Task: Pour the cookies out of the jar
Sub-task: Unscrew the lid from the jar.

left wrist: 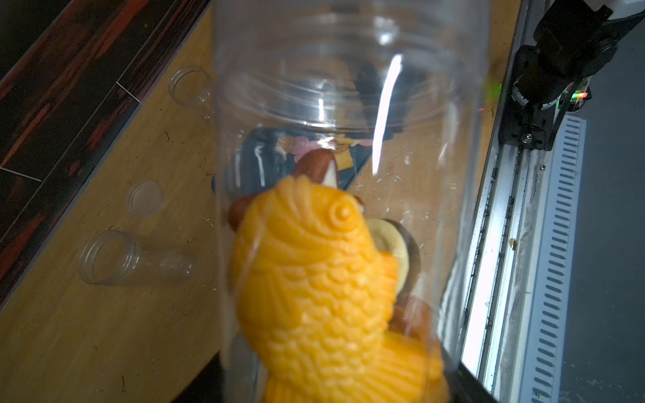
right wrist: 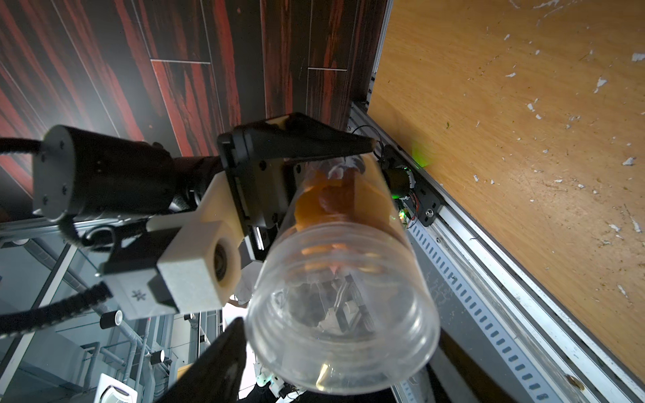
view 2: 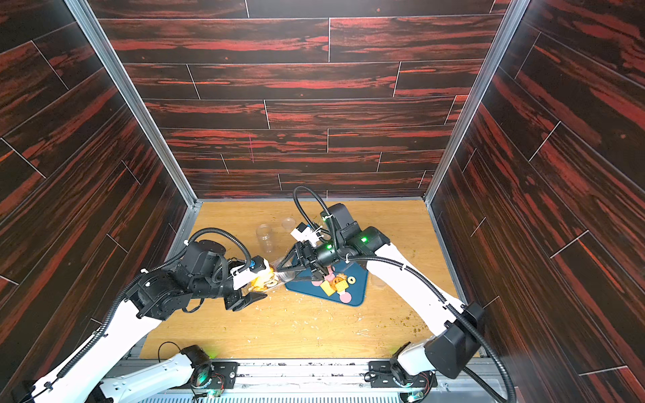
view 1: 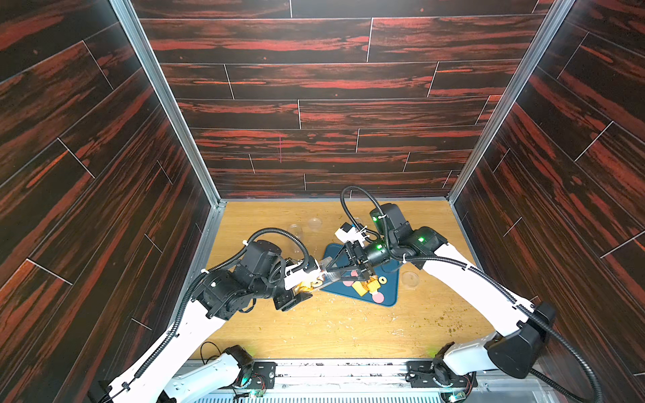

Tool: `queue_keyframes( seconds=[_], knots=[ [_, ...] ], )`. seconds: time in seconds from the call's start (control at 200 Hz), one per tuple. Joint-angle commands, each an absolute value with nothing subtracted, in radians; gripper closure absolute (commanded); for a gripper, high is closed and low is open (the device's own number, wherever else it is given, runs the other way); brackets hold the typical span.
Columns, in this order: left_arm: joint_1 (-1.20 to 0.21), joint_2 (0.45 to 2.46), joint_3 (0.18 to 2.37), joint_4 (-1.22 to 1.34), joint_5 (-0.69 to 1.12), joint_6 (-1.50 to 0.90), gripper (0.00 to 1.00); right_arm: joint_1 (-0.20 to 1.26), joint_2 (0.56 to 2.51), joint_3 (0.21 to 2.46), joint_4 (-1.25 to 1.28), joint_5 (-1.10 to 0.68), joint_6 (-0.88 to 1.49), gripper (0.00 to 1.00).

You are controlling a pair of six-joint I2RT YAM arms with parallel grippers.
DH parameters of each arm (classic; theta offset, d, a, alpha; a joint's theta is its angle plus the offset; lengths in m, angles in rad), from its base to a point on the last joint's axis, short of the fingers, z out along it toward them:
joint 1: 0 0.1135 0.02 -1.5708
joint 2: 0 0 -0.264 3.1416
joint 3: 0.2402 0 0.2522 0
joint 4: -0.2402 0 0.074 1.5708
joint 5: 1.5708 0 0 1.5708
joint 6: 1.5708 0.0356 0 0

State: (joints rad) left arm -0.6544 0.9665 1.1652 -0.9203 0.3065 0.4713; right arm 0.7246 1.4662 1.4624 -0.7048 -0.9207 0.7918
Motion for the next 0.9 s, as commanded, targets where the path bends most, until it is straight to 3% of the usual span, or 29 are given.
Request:
queue_keyframes(
  seconds=[0.0, 0.551, 0.897],
  knots=[
    [-0.657, 0.985, 1.189, -0.953, 0.322, 0.509, 0.61, 0.733, 1.498, 1.494, -0.698, -0.927, 0.76, 0.27],
    [-0.657, 0.962, 1.157, -0.895, 0.335, 0.497, 0.64, 0.729, 1.466, 1.475, -0.717, -0.827, 0.502, 0.33],
    [-0.657, 0.965, 1.129, -0.889, 0.375, 0.495, 0.67, 0.729, 1.358, 1.371, -0.669, -0.743, 0.212, 0.35]
  ],
)
